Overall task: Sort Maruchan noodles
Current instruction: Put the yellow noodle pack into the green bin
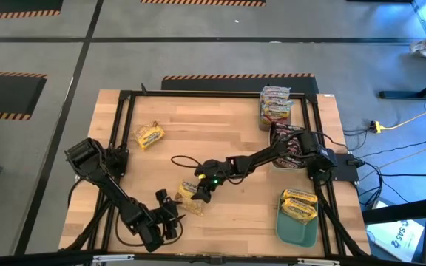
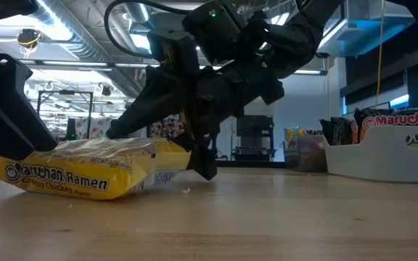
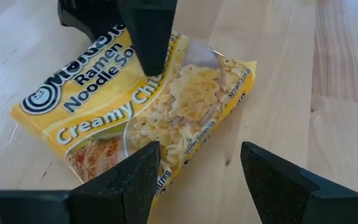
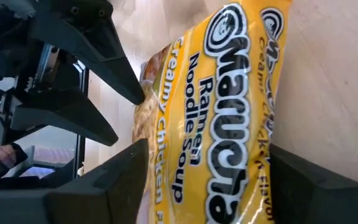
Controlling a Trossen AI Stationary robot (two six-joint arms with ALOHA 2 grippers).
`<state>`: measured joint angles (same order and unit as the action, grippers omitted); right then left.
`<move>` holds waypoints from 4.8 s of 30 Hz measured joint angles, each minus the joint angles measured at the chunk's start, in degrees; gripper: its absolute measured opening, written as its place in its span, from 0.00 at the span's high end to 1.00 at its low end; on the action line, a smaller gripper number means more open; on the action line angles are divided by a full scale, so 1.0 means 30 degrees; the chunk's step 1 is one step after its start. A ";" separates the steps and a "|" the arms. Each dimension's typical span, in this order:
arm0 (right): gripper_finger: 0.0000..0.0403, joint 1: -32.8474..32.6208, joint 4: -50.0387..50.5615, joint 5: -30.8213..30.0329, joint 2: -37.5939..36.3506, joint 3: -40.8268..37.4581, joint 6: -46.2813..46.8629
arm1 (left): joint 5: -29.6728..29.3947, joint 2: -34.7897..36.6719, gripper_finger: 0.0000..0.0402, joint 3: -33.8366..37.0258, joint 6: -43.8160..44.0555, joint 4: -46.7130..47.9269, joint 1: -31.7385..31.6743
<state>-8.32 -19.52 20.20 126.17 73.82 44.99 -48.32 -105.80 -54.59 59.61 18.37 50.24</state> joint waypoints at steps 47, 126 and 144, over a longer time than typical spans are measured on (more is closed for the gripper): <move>0.75 -0.6642 1.4908 -0.7107 -1.0640 0.0000 -0.3585 | 0.2461 0.3217 0.45 -0.1239 -0.1501 0.0674 0.1151; 0.41 -2.0611 2.6429 -1.2095 -1.4863 -0.3818 1.6717 | 0.1954 0.3198 0.45 -0.1239 -0.2498 0.0008 -0.0874; 0.41 -1.3899 1.7839 -2.1066 -1.2083 -0.2637 0.4517 | 0.3206 0.7340 0.45 -0.1217 -0.0214 0.8104 -0.4416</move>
<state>-50.01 34.00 -43.00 89.92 65.91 58.54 -38.70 -83.78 -58.24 58.97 42.68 36.99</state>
